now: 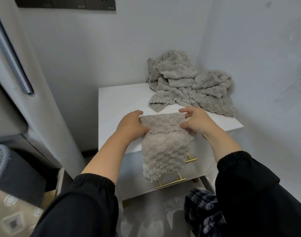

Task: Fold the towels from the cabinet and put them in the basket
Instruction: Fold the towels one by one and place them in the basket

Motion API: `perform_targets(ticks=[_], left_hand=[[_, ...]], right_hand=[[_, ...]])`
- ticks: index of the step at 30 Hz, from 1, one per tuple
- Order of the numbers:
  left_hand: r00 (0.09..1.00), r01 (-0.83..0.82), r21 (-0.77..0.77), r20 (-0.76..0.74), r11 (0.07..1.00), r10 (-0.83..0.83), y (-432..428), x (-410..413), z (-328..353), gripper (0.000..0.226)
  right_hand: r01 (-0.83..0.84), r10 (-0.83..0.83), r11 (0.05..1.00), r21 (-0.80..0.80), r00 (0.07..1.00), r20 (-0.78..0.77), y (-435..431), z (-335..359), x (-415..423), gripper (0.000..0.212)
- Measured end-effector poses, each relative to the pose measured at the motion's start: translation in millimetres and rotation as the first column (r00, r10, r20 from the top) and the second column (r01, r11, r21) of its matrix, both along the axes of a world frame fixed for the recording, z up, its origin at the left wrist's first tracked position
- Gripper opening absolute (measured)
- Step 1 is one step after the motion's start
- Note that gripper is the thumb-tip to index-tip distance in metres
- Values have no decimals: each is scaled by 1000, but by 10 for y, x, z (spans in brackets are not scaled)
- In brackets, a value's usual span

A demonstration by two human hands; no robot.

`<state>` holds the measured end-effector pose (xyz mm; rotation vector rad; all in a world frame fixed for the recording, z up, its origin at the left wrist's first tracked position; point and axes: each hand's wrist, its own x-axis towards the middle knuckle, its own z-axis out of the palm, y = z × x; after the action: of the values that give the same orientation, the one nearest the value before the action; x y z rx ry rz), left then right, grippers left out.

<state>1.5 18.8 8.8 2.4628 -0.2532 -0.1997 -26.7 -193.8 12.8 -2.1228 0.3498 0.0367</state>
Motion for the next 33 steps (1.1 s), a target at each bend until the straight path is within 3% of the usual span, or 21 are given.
perform_targets(ticks=[4,14,19,23,30,33], left_hand=[[997,-64,-62,50,996,67,-26,-15,28,11],[943,-108,-296,272,949,192,-63,-17,34,24],[939,-77,-308,297,948,172,-71,17,-17,21],[956,-58,-254,265,965,127,-51,-1,-38,17],[976,11,-25,219,1000,-5,40,-67,51,23],[981,28,-18,192,999,-24,60,-99,97,22]], right_hand=[[39,-40,999,26,999,26,21,47,-12,47],[83,-129,981,176,955,268,95,58,-4,28],[124,-139,990,66,921,364,99,26,15,29],[95,-55,992,-89,924,379,102,-21,-5,30],[14,69,959,-284,957,281,29,-16,-83,23],[-33,114,939,-341,968,222,-2,-14,-121,26]])
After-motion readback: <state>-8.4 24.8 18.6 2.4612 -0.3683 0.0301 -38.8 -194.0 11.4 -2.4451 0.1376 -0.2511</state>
